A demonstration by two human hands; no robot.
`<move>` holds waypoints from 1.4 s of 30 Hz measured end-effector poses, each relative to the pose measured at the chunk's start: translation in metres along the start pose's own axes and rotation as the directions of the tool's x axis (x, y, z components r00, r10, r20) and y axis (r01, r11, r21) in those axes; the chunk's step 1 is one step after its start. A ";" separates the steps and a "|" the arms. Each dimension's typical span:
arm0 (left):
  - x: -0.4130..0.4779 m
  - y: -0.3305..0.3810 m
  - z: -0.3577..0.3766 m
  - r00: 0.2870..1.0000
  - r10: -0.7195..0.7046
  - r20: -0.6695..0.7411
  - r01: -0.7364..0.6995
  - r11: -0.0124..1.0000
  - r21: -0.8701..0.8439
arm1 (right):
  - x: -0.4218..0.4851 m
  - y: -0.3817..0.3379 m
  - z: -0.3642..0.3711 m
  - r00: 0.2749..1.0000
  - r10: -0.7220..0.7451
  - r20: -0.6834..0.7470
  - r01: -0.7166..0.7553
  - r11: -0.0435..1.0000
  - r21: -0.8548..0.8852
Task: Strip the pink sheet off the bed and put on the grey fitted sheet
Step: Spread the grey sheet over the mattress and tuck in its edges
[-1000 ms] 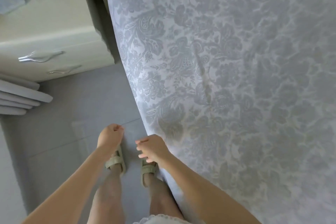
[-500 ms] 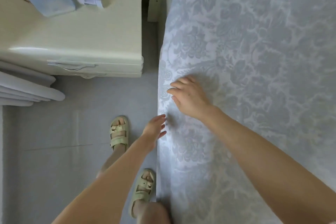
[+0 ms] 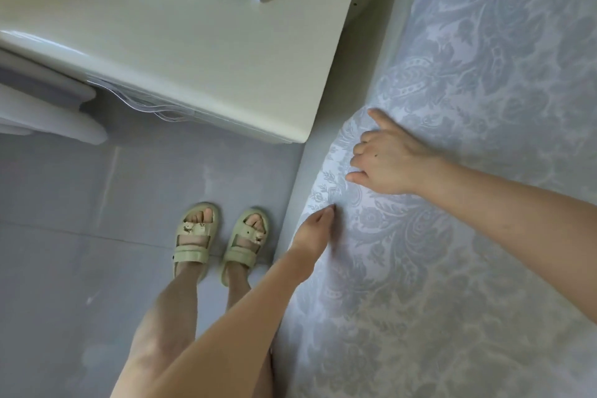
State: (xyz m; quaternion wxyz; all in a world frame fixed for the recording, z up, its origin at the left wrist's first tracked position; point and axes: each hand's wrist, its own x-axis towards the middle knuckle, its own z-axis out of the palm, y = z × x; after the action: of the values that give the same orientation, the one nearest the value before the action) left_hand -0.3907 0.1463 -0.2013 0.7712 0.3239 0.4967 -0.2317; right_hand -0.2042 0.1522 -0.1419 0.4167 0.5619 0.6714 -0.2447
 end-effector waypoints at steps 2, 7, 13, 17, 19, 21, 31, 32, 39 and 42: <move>0.011 0.004 0.004 0.999 0.033 -0.020 -0.033 0.999 0.006 | 0.010 0.002 -0.011 0.995 -0.006 0.095 0.008 1.000 -0.025; 0.018 0.002 0.002 0.986 0.141 -0.086 -0.122 0.973 0.196 | 0.024 0.006 -0.018 0.994 -0.038 0.104 0.034 0.999 0.035; 0.058 0.010 -0.019 0.981 0.106 -0.161 -0.057 0.957 0.285 | 0.056 0.057 -0.024 0.992 0.122 0.010 -0.123 0.990 0.067; 0.073 0.009 -0.011 0.994 0.080 -0.074 -0.075 0.995 0.072 | 0.073 0.059 -0.030 0.975 0.084 0.204 -0.108 0.988 0.108; 0.068 0.007 -0.013 0.962 0.182 -0.203 -0.175 0.983 0.053 | 0.068 0.059 -0.024 0.994 0.067 0.089 -0.079 0.987 0.142; 0.058 0.004 -0.017 0.922 0.247 -0.298 -0.278 0.958 -0.067 | 0.057 0.062 -0.017 0.990 0.038 -0.139 -0.011 0.981 0.191; 0.024 0.003 -0.004 0.881 0.347 -0.323 -0.372 0.928 -0.017 | 0.034 0.057 -0.019 0.997 -0.072 -0.004 0.069 0.946 0.316; 0.024 0.005 -0.005 0.880 0.332 -0.339 -0.364 0.931 -0.035 | 0.033 0.055 -0.020 0.996 -0.088 0.009 0.082 0.955 0.286; 0.025 0.010 -0.011 0.861 0.174 -0.479 -0.338 0.898 -0.281 | 0.021 0.046 -0.023 0.984 -0.132 0.117 0.122 0.989 0.088; 0.027 0.014 -0.014 0.880 0.158 -0.448 -0.308 0.908 -0.285 | 0.027 0.043 -0.028 0.966 -0.089 0.242 0.073 0.994 0.075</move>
State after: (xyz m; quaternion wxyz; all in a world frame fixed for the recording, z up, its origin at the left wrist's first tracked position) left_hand -0.3793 0.1649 -0.2261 0.7151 0.2826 0.6386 0.0300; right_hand -0.1712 0.2000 -0.1433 0.4674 0.5128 0.6287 -0.3512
